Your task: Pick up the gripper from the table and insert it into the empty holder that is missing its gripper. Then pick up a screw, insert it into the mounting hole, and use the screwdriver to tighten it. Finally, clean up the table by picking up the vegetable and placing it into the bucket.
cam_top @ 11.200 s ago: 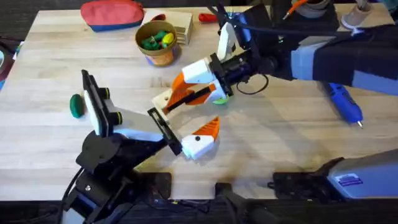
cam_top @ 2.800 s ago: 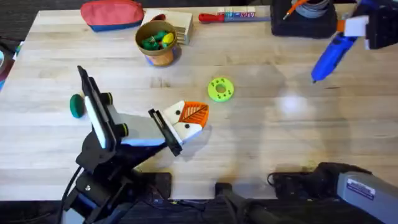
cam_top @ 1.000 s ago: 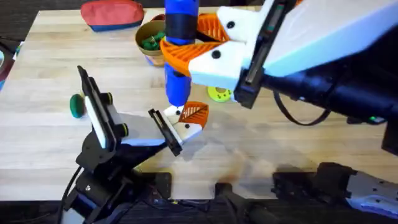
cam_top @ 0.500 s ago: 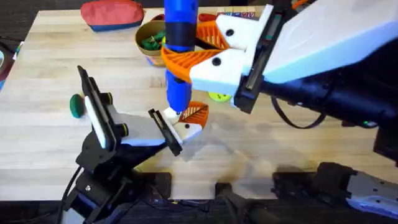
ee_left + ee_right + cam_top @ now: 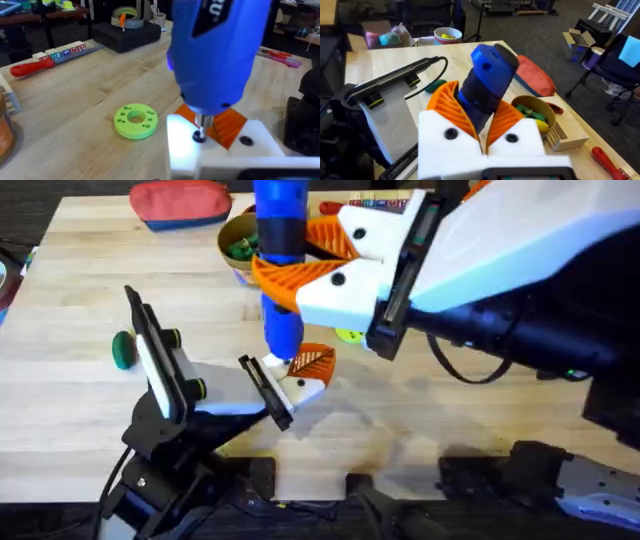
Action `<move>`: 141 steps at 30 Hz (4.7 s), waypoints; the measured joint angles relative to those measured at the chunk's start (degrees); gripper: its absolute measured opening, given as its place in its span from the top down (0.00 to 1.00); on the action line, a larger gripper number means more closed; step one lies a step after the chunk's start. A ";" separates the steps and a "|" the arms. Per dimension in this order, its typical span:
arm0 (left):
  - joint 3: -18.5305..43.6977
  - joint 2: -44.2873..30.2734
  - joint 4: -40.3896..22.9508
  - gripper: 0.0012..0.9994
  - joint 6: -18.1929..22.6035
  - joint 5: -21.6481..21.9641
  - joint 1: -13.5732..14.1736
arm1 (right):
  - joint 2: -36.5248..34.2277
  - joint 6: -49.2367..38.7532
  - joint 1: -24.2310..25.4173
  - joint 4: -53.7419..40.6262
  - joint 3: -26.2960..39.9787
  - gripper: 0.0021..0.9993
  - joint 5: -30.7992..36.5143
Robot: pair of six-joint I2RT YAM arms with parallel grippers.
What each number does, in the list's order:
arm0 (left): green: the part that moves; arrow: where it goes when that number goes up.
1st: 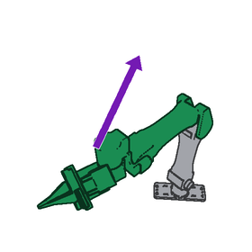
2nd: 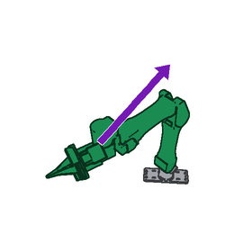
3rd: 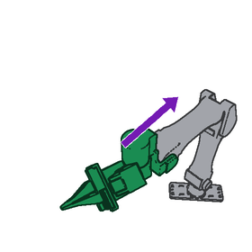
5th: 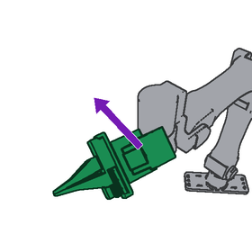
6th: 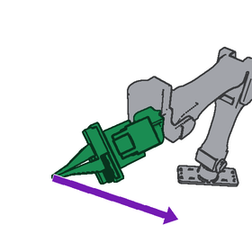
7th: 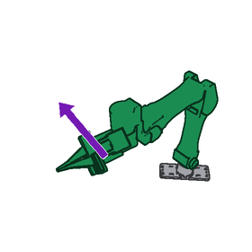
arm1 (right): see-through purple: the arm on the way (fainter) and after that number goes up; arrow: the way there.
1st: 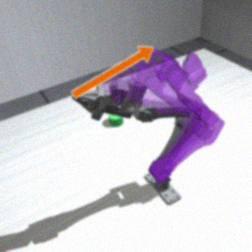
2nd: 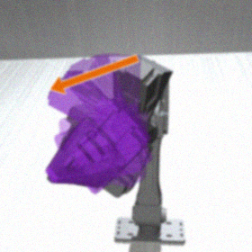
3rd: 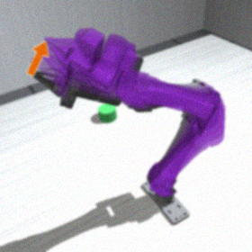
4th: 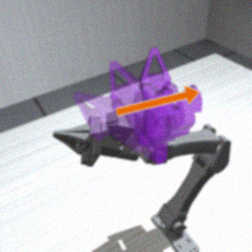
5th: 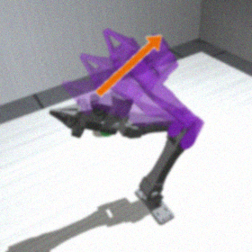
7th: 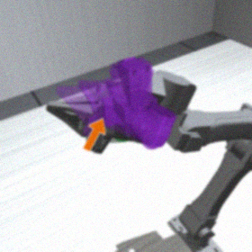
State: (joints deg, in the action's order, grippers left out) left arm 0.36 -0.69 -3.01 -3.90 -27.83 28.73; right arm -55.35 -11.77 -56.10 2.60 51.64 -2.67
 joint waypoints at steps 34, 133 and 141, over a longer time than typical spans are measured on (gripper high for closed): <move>0.00 0.00 -0.04 1.00 -0.17 0.02 0.00 | -1.29 -0.50 0.32 0.50 0.00 1.00 0.01; 45.66 -54.47 -48.15 0.01 -16.95 27.91 -22.33 | -8.94 9.26 31.85 -27.51 -0.68 0.01 9.00; 52.83 -65.55 -49.87 0.01 -11.89 29.01 -44.35 | -8.94 9.25 31.85 -27.53 -0.68 0.01 9.00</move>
State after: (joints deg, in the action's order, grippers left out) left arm 53.19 -66.24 -52.87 -15.79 1.18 -15.62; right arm -64.29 -2.52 -24.25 -24.93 50.96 6.33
